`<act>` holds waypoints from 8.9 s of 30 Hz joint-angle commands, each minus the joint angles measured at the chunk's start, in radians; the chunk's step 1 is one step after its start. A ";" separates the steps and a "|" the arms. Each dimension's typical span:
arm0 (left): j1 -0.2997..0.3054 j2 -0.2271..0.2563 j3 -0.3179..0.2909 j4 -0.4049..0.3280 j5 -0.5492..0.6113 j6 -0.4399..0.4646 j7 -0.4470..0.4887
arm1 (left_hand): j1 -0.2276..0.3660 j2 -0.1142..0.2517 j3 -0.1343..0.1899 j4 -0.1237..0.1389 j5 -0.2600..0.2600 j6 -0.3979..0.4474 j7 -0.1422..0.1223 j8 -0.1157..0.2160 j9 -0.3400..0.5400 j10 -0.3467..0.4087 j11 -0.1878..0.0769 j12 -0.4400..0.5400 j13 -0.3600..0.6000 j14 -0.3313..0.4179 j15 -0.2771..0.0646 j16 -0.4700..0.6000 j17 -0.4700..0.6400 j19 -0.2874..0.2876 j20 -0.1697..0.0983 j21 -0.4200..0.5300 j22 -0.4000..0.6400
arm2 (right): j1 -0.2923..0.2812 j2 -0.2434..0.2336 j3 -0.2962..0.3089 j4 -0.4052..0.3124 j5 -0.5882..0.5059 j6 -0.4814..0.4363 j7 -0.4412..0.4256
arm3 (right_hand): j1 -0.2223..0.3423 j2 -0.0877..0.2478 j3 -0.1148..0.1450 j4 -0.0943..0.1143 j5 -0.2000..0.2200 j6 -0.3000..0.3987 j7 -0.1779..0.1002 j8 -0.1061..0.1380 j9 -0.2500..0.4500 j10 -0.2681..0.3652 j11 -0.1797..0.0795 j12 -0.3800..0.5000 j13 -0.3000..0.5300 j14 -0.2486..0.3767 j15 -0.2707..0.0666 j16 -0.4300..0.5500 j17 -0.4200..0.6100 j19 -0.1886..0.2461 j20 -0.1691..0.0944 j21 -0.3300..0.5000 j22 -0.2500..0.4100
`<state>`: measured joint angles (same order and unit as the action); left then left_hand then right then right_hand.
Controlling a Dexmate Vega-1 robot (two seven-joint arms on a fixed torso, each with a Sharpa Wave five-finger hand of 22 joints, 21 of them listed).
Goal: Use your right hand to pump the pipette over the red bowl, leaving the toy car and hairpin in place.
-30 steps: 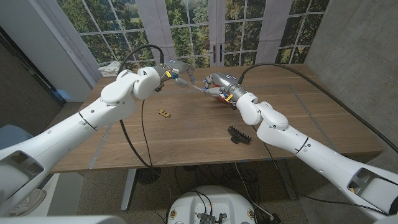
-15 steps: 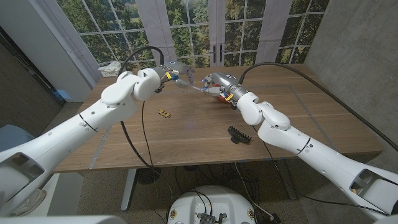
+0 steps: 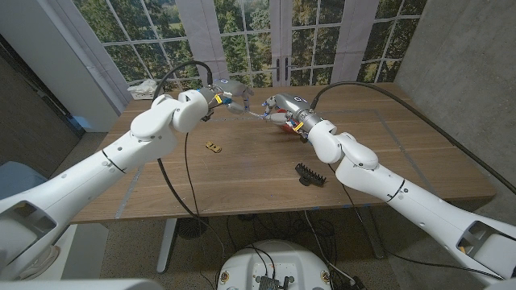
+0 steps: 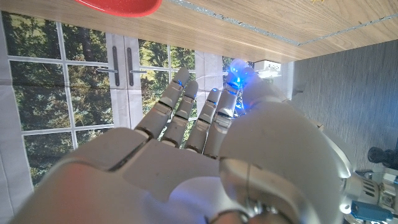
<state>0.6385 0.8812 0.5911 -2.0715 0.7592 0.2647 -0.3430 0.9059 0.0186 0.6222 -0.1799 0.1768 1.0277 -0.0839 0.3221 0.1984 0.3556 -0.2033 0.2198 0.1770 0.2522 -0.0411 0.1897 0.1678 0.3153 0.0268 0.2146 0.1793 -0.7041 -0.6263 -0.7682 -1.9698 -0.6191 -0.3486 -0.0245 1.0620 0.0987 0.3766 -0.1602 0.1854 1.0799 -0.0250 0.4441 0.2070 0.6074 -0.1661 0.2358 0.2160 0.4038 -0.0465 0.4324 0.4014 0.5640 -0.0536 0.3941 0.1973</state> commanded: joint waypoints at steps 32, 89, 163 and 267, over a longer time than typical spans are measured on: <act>0.080 -0.090 -0.066 0.101 -0.336 0.074 0.243 | 0.050 0.020 -0.052 -0.002 0.004 0.026 0.026 -0.022 0.012 0.102 0.000 0.010 0.005 0.093 -0.123 0.015 0.003 0.060 -0.017 0.022 0.009 | -0.097 -0.046 0.200 -0.002 0.409 0.043 -0.023 | -0.269 -0.072 -0.117 0.065 -0.004 -0.527 0.011 -0.250 -0.008 -0.194 0.110 -0.044 0.015 -0.078 -0.067 -0.058 0.025 -0.067 0.090 0.011 0.000; 0.088 -0.158 -0.113 0.274 -1.018 -0.117 0.330 | 0.103 0.046 -0.117 0.000 0.011 0.016 0.061 -0.053 0.043 0.187 0.015 0.006 0.008 0.163 -0.127 0.011 0.007 0.106 -0.021 0.044 0.019 | -0.175 0.116 0.256 0.286 0.765 0.647 -0.202 | -0.166 -0.101 -0.104 -0.022 0.019 -0.323 0.008 -0.179 -0.002 -0.157 0.101 -0.011 0.014 -0.060 -0.091 -0.055 0.027 -0.054 0.083 0.018 0.001; -0.010 -0.235 -0.046 0.411 -1.349 -0.086 0.141 | 0.144 0.054 -0.165 0.000 0.026 0.026 0.091 -0.062 0.087 0.211 0.039 -0.006 0.012 0.163 -0.101 -0.001 0.006 0.101 -0.012 0.050 0.023 | -0.126 0.343 0.194 0.493 0.420 0.822 -0.561 | -0.083 -0.132 -0.078 -0.008 0.058 -0.103 -0.051 -0.123 -0.003 -0.080 0.036 0.006 0.010 -0.030 -0.138 -0.070 0.019 -0.034 0.052 0.032 -0.002; -0.128 -0.330 -0.041 0.631 -1.549 0.029 -0.068 | 0.164 0.057 -0.208 0.002 0.040 0.045 0.102 -0.077 0.119 0.216 0.051 -0.013 0.015 0.157 -0.085 -0.004 0.005 0.088 -0.006 0.054 0.025 | -0.039 0.383 0.205 0.684 0.524 0.988 -0.496 | -0.012 -0.098 -0.049 -0.003 0.058 0.023 -0.072 -0.168 -0.013 -0.017 -0.037 -0.009 0.008 0.011 -0.161 -0.069 0.058 -0.021 0.019 0.066 -0.001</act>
<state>0.5048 0.5474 0.5508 -1.4231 -0.7882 0.2900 -0.4109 1.0587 0.0788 0.4205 -0.1802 0.2087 1.0652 0.0145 0.2427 0.3146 0.5732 -0.1572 0.2130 0.1883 0.4109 -0.0464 0.1897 0.1696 0.4058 0.0180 0.2634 0.2023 -0.7425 -0.2460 -0.5654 -1.2948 -0.0898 0.6117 -0.5128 1.0322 -0.0073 0.3220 -0.1599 0.2409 1.0798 -0.0880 0.2653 0.1885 0.5760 -0.2055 0.2205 0.2234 0.4055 -0.0448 0.3525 0.4515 0.5389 -0.0289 0.4522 0.1955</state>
